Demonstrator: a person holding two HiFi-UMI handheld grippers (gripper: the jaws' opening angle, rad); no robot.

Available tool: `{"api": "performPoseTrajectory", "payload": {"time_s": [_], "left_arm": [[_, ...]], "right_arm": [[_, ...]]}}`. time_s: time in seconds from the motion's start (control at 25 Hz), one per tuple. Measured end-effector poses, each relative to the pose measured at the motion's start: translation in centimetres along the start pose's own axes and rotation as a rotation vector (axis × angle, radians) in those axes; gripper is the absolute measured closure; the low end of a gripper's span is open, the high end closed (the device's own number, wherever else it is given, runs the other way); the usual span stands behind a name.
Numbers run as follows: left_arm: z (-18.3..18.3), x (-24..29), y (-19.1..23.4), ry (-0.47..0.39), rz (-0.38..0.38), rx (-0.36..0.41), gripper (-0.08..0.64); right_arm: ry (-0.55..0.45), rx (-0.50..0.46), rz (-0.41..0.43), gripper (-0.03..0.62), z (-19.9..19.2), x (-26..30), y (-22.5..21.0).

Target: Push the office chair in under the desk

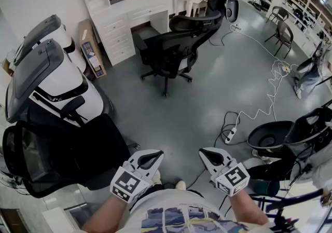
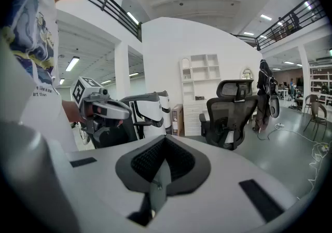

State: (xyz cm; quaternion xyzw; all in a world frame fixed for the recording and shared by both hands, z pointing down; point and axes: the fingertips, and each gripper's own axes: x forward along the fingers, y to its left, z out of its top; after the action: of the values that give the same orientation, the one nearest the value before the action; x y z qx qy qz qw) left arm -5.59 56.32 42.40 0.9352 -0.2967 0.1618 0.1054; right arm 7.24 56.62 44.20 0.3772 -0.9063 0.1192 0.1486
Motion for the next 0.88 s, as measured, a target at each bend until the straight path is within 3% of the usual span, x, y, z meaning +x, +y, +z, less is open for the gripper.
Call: {"api": "performPoseTrajectory", "payload": {"time_s": [0.4, 0.8, 0.88], "left_arm": [[-0.2, -2.2, 5.5, -0.024, -0.033, -0.005, 0.546], [-1.3, -3.2, 10.4, -0.042, -0.046, -0.004, 0.545], [-1.5, -2.7, 11.3, -0.044, -0.046, -0.015, 0.543]], "right_arm": [[0.013, 0.007, -0.02, 0.568, 1.9, 5.3, 1.7], [-0.008, 0.106, -0.133, 0.56, 2.6, 8.3, 1.2], [0.003, 0.11, -0.149, 0.492, 2.5, 8.8, 0.4]]}}
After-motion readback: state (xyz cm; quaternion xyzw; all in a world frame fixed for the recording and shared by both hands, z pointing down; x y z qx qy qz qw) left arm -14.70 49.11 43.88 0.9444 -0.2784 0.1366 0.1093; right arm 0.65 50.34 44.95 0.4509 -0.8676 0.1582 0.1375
